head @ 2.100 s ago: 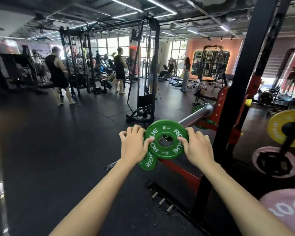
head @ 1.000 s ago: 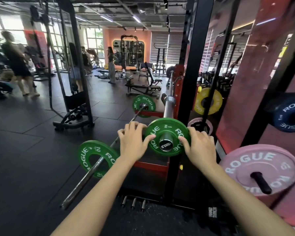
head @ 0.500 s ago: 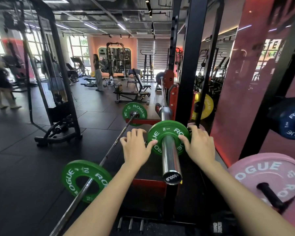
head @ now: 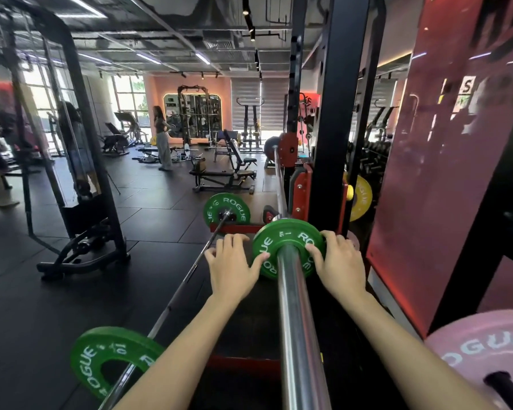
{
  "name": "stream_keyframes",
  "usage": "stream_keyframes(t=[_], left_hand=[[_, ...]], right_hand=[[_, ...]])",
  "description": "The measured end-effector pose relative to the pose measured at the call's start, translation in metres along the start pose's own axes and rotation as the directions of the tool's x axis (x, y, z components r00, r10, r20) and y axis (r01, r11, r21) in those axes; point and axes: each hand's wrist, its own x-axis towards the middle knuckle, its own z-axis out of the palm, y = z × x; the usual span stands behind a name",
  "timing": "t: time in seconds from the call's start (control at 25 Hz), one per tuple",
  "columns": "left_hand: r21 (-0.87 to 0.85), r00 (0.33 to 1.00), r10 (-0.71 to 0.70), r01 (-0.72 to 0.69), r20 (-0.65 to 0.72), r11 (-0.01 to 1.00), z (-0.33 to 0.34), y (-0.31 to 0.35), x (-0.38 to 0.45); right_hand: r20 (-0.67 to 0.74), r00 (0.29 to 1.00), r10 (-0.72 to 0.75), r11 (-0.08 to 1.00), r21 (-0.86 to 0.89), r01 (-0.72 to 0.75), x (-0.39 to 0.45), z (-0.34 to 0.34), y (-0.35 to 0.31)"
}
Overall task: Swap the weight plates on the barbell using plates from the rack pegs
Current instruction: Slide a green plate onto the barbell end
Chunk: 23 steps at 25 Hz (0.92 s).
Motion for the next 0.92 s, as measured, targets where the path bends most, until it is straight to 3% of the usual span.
stream_keyframes(t=[0.4,0.68,0.92], left_hand=[[0.028,0.999,0.023,-0.021,-0.043,0.999,0.057,-0.014,0.074],[0.118,0.998,-0.035,0.040,-0.047,0.992,0.043,-0.006,0.067],[0.106,0.996,0.034,-0.025,-0.078,0.994,0.017,-0.004,0.021]], right_hand=[[-0.017,0.995,0.095,0.991,-0.091,-0.096,0.060,0.048,0.013],[-0.070,0.993,0.093,0.987,-0.125,-0.101,0.051,0.048,0.010],[-0.025,0.999,0.033,0.998,-0.049,-0.034,0.005,0.034,0.026]])
